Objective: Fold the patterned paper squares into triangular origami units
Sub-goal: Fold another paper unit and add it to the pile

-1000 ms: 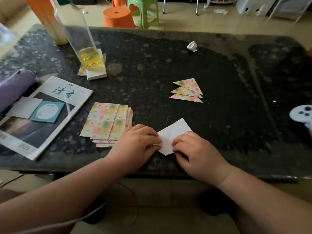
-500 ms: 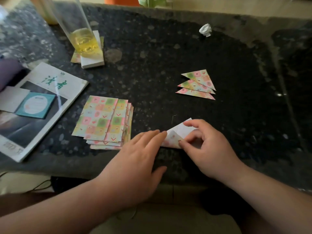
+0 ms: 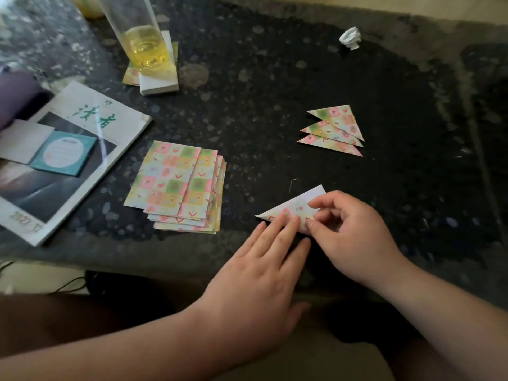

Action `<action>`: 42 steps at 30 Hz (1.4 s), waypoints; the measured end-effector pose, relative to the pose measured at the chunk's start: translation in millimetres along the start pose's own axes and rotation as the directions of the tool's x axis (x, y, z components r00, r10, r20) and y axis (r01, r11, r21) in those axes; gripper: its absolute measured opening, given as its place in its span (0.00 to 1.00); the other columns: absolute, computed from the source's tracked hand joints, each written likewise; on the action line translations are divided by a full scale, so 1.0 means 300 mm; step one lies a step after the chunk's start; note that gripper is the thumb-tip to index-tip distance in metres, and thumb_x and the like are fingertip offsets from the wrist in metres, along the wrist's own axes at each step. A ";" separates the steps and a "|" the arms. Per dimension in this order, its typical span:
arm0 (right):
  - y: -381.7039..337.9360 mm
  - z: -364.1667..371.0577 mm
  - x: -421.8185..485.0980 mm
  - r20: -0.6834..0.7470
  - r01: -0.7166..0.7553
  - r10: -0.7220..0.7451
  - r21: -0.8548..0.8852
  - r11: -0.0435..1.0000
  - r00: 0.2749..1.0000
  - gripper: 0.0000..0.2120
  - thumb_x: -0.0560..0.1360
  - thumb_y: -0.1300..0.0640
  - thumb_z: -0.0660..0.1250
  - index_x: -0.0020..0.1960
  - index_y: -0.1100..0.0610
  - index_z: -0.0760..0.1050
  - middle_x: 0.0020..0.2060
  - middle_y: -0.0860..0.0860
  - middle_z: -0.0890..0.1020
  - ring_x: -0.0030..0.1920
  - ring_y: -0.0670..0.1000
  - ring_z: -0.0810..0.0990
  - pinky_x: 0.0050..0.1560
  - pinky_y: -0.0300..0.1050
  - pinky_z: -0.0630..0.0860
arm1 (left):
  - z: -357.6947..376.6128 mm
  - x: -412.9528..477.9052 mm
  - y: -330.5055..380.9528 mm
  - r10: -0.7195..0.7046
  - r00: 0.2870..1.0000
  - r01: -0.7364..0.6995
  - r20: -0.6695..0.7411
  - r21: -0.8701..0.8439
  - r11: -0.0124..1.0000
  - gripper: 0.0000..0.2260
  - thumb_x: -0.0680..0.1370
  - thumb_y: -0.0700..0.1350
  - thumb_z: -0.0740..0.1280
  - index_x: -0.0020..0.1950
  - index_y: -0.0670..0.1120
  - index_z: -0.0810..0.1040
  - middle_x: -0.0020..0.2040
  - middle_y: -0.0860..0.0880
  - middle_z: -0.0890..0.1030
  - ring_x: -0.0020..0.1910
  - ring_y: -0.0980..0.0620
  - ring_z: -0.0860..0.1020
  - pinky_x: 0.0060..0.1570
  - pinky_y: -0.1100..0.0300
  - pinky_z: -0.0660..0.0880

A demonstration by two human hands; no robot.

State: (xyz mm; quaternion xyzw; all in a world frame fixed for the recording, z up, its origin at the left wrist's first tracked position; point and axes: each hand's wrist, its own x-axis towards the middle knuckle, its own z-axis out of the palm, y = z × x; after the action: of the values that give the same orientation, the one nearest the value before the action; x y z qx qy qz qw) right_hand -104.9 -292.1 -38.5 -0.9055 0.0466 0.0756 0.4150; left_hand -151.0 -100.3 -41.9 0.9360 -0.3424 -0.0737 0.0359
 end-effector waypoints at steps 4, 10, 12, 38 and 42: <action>-0.005 -0.002 0.002 0.002 0.004 -0.004 -0.041 0.999 1.000 0.11 0.76 0.58 0.75 0.54 0.46 0.78 0.40 0.44 0.82 0.44 0.38 0.79 0.44 0.26 0.73 | 0.006 0.009 -0.001 -0.017 0.999 0.016 -0.044 -0.006 1.000 0.37 0.77 0.64 0.55 0.77 0.40 0.69 0.78 0.39 0.67 0.79 0.40 0.62 0.74 0.44 0.64; -0.019 0.001 0.015 -0.001 -0.029 0.029 -0.039 0.999 1.000 0.08 0.76 0.54 0.75 0.51 0.43 0.79 0.38 0.44 0.83 0.43 0.39 0.80 0.41 0.26 0.73 | 0.025 0.018 0.001 -0.014 0.999 0.016 -0.045 0.046 0.999 0.39 0.77 0.65 0.56 0.78 0.37 0.66 0.79 0.38 0.64 0.79 0.41 0.61 0.75 0.46 0.63; -0.025 0.002 0.019 0.006 -0.033 0.033 -0.047 0.998 0.999 0.08 0.76 0.52 0.75 0.50 0.42 0.78 0.39 0.44 0.82 0.43 0.38 0.79 0.40 0.26 0.74 | 0.030 0.030 -0.007 -0.019 0.999 0.021 -0.040 0.047 0.999 0.39 0.78 0.65 0.58 0.79 0.37 0.62 0.80 0.39 0.62 0.81 0.41 0.57 0.76 0.47 0.59; -0.030 0.010 0.063 -0.010 -0.056 0.055 -0.161 0.985 0.998 0.05 0.75 0.55 0.73 0.41 0.47 0.82 0.34 0.42 0.83 0.37 0.41 0.81 0.41 0.45 0.82 | 0.067 0.057 -0.031 -0.001 0.996 -0.004 -0.085 -0.064 0.998 0.37 0.80 0.63 0.54 0.81 0.39 0.60 0.81 0.40 0.60 0.81 0.43 0.56 0.78 0.44 0.59; -0.037 0.008 0.066 -0.010 -0.062 0.061 -0.172 0.983 0.998 0.05 0.75 0.54 0.73 0.41 0.47 0.81 0.34 0.42 0.83 0.37 0.43 0.82 0.42 0.48 0.83 | 0.069 0.058 -0.030 -0.001 0.996 -0.006 -0.087 -0.078 0.997 0.37 0.80 0.63 0.54 0.81 0.39 0.59 0.81 0.40 0.59 0.82 0.42 0.54 0.78 0.44 0.58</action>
State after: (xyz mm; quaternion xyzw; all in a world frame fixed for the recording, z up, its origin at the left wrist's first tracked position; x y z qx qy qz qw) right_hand -83.9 -283.4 -35.3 -0.9364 0.0686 0.0900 0.3323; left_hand -135.7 -105.0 -65.3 0.9358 -0.3384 -0.0460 0.0875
